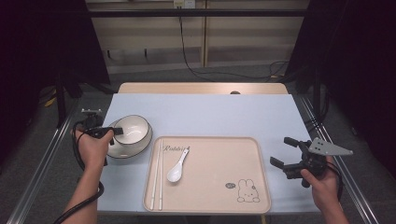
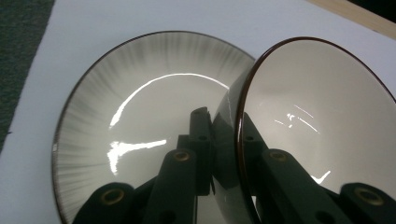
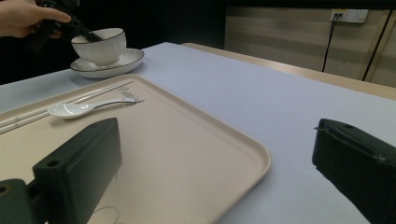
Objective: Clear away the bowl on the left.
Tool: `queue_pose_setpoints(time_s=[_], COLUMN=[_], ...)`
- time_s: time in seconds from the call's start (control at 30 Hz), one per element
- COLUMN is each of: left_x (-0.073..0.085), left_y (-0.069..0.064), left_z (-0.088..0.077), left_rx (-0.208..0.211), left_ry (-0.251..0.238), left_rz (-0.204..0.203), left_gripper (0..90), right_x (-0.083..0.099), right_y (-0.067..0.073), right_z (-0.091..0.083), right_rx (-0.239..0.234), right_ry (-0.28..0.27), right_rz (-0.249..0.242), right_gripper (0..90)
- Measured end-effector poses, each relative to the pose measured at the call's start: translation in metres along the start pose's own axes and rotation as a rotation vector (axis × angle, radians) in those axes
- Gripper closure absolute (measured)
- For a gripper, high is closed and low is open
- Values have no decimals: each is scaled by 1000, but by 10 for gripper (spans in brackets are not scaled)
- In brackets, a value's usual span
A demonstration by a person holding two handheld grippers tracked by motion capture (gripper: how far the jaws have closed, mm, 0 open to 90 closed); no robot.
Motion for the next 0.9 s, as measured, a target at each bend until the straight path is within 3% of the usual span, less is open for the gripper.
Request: queue_pose_setpoints(time_s=[0.37, 0.5, 0.7, 0.73, 0.77, 0.9], left_x=[-1, 2, 8, 10, 12, 19], left_y=[-40, -54, -71, -75, -77, -88], left_z=[-5, -4, -5, -4, -5, -4], left_rx=[146, 179, 236, 242, 252, 287], left_ry=[33, 34, 26, 11, 20, 24], left_rz=[59, 88, 100, 86, 106, 110], left_gripper=[817, 817, 817, 817, 817, 817], right_x=[0, 0, 0, 0, 0, 0], right_y=[1, 1, 1, 1, 1, 1], right_z=[0, -1, -1, -1, -1, -1], right_rx=[0, 0, -1, -1, -1, 4], right_ry=[6, 0, 4, 4, 4, 0], right_rz=[2, 1, 3, 2, 4, 1], right_gripper=[8, 9, 9, 8, 8, 8])
Point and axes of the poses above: each handheld gripper's, and its own axes: z roughly forward along the jaws, x roughly out of its underside, y roughly to its left, the point moved 2 cm from there along z, roughly forward along the jaws, and after that the axes turned 12 degrees about -y, right-handed, at the moved point
